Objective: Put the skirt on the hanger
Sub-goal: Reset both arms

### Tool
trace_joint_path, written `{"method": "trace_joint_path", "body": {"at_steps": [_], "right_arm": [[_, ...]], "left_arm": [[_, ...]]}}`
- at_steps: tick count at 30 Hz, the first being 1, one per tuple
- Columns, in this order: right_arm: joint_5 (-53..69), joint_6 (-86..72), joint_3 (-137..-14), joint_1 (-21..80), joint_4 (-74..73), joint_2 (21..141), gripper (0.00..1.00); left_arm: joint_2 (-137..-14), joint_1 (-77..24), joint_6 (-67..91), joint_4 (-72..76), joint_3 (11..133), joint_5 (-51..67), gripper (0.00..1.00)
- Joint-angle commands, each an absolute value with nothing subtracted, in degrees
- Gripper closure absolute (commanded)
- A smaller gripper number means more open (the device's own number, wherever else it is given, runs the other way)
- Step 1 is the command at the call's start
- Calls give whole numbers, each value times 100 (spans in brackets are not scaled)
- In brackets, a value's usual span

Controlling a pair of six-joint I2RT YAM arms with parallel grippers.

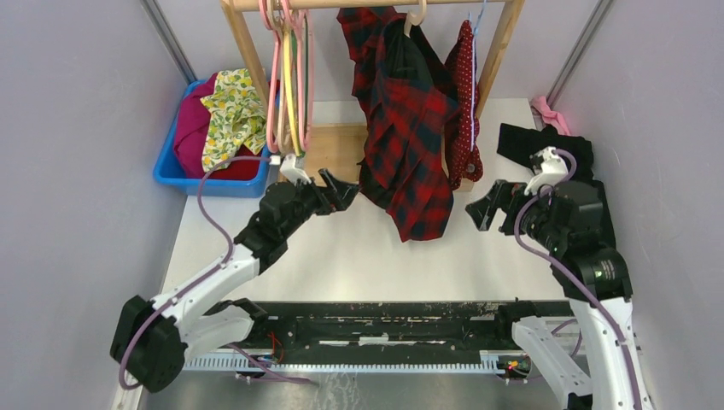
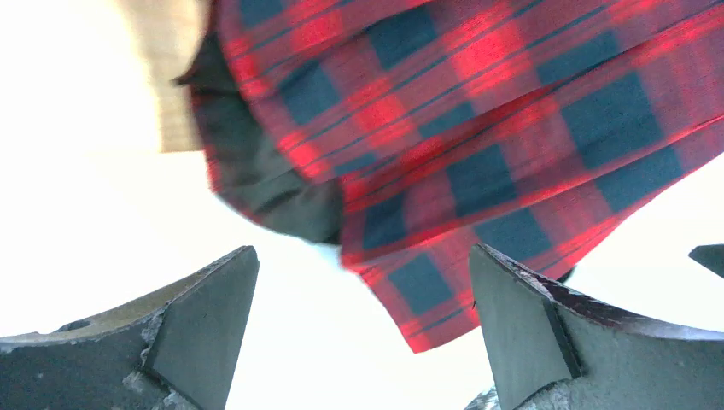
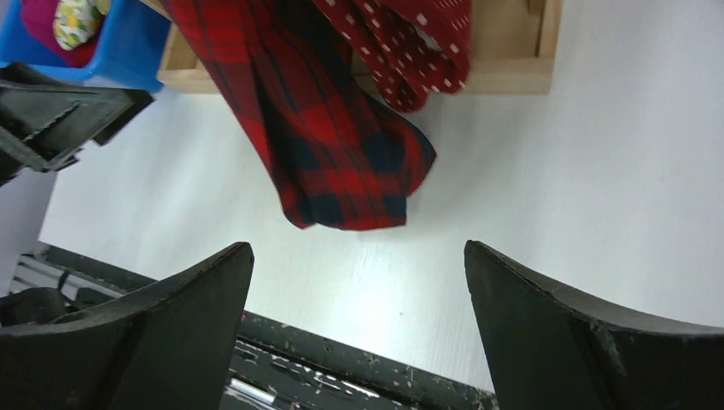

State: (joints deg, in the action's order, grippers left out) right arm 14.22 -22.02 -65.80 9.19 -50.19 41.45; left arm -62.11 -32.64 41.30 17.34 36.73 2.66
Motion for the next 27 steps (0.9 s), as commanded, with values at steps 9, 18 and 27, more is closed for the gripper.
{"method": "trace_joint_path", "body": {"at_steps": [9, 18, 27], "right_arm": [[-68, -2412, -4505, 894, -4023, 3603, 0], [47, -2730, -3981, 896, -3590, 4121, 0], [672, -3006, -3749, 896, -3664, 2861, 0]], "left_arm": [[-5436, -3285, 3327, 215, 2767, -1431, 1], [-5571, -3274, 3057, -121, 2714, -1591, 1], [-4165, -3279, 3183, -406, 2486, -1060, 1]]}}
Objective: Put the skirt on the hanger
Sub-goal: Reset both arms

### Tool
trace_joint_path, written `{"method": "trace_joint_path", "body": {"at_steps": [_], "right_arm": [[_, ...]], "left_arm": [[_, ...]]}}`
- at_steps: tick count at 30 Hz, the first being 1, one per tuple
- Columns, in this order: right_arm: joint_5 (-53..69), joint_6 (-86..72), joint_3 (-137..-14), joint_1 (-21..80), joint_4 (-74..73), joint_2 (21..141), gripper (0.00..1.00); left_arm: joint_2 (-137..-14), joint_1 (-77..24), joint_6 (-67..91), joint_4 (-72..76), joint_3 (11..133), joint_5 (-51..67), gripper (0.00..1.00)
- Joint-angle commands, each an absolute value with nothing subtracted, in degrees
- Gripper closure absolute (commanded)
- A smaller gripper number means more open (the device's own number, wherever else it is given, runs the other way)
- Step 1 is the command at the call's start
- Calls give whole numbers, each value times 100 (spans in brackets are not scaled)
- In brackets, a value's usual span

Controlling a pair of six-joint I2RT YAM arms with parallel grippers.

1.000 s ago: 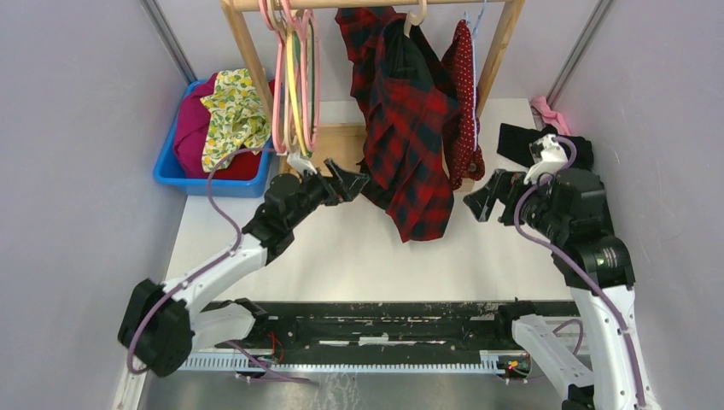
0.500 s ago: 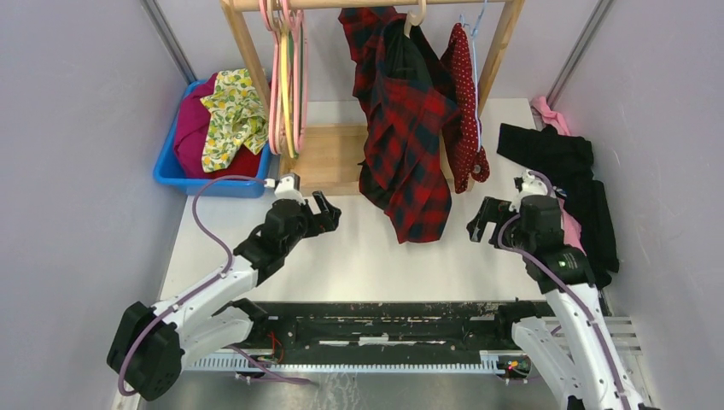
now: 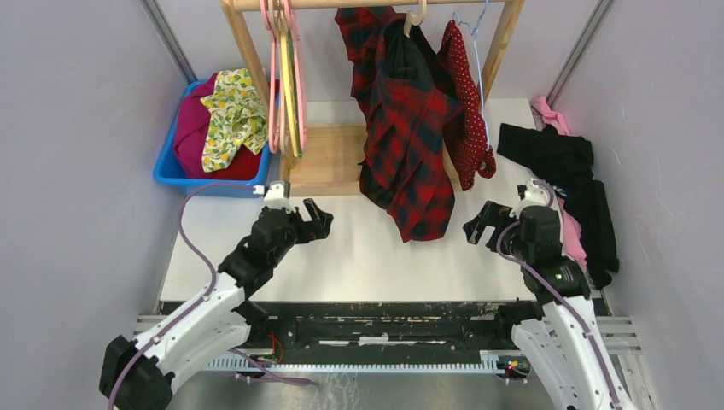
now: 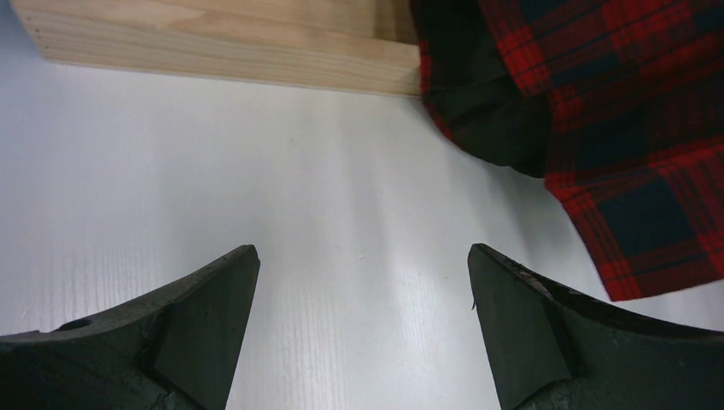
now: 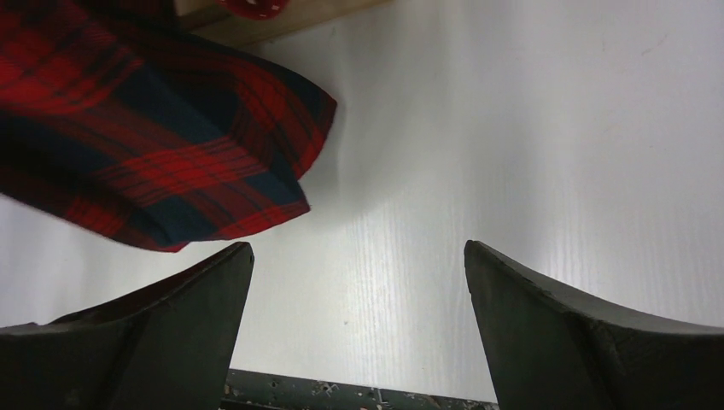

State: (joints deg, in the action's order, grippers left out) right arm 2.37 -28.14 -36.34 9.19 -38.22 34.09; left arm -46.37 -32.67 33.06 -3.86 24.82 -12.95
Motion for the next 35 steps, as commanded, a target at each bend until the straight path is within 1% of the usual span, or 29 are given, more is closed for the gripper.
{"method": "trace_joint_path", "body": {"at_steps": [1, 5, 8, 15, 27, 35], "right_arm": [[752, -3021, -3825, 896, -3745, 2701, 0], [810, -2954, -4402, 896, -4325, 2236, 0], [798, -2942, -4600, 896, -4646, 2092, 0], [918, -3135, -4423, 892, -4511, 2039, 0], [838, -3098, -4705, 895, -4619, 2070, 0], [844, -3097, -4615, 896, -4554, 2050, 0]], "left_arm": [[-4067, -3277, 3203, -436, 2531, -984, 1], [-3720, -3278, 3183, -749, 2882, -831, 1], [-3483, -3279, 3196, -871, 2945, -864, 1], [-3267, -3284, 3341, -873, 2974, -941, 1], [-3310, -3279, 3311, -960, 3035, -966, 1], [-3199, -3283, 3313, -990, 2989, -995, 1]]}}
